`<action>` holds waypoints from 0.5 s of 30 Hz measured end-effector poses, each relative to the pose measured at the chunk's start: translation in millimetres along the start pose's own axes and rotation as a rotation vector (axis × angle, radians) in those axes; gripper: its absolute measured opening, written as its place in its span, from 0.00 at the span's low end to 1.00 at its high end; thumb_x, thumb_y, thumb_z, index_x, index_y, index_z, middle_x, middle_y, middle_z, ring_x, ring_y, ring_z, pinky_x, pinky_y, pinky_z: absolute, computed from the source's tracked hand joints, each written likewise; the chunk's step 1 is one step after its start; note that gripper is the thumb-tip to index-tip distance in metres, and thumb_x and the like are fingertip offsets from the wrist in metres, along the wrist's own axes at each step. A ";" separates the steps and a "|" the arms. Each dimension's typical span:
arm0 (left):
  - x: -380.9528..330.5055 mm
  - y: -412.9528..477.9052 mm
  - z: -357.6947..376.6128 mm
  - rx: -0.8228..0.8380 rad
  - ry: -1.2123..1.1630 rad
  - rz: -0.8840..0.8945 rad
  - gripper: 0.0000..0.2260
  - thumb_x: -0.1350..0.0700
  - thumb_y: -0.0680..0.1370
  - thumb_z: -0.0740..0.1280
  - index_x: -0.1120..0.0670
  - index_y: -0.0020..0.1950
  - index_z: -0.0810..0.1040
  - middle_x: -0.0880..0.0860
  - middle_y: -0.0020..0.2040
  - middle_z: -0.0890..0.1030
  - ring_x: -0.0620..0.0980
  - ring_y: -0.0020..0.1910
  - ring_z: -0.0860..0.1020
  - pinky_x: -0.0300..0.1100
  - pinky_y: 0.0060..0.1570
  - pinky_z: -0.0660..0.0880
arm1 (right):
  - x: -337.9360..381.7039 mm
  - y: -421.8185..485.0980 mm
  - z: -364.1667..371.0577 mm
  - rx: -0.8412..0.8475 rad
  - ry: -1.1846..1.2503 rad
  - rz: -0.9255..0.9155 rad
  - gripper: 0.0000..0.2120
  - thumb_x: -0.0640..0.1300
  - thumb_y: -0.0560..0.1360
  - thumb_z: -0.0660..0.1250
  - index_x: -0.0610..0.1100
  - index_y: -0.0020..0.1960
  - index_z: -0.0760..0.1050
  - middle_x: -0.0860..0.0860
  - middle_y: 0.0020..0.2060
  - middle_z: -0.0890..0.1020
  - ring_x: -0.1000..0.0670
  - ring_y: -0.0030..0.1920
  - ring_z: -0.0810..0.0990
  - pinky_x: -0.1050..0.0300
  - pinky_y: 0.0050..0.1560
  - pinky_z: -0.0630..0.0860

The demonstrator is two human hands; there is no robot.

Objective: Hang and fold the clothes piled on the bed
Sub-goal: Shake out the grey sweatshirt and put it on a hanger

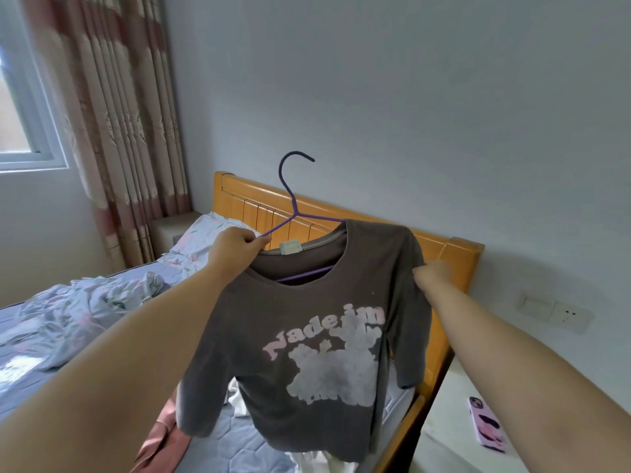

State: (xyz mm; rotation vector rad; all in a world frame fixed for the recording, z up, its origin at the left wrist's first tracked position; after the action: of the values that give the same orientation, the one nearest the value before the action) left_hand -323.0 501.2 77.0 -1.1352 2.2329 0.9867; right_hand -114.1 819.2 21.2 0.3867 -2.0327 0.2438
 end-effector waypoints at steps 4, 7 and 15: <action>0.6 1.6 4.9 0.017 0.051 -0.005 0.20 0.47 0.78 0.66 0.54 0.29 0.72 0.52 0.26 0.70 0.50 0.29 0.69 0.40 0.30 0.62 | -6.7 -5.2 -11.2 -0.026 -0.373 -0.009 0.11 0.38 0.75 0.61 0.41 0.57 0.75 0.40 0.58 0.78 0.39 0.59 0.76 0.49 0.61 0.71; -5.5 1.6 11.7 0.027 0.086 0.023 0.20 0.46 0.78 0.65 0.53 0.28 0.70 0.51 0.25 0.70 0.49 0.28 0.68 0.40 0.30 0.61 | 12.0 -11.7 -3.1 -0.134 -0.481 -0.210 0.26 0.38 0.72 0.64 0.40 0.69 0.63 0.40 0.66 0.71 0.39 0.67 0.68 0.43 0.68 0.65; -29.7 0.0 30.2 0.032 0.190 0.159 0.18 0.44 0.77 0.65 0.52 0.32 0.75 0.50 0.29 0.74 0.50 0.31 0.73 0.42 0.33 0.68 | 76.9 -62.1 45.9 0.040 -0.199 -0.755 0.19 0.45 0.80 0.55 0.48 0.31 0.67 0.52 0.27 0.69 0.52 0.31 0.68 0.56 0.41 0.64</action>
State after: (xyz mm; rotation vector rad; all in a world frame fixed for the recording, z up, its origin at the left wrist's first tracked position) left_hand -304.2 539.2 77.0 -1.0914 2.5139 0.9345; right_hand -162.3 733.4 67.9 1.1978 -1.9230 -0.2294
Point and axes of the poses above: each hand's wrist, its own y-axis towards the middle knuckle, its own z-axis out of the palm, x = y × z, the point moved 5 cm from there along y, towards the middle knuckle
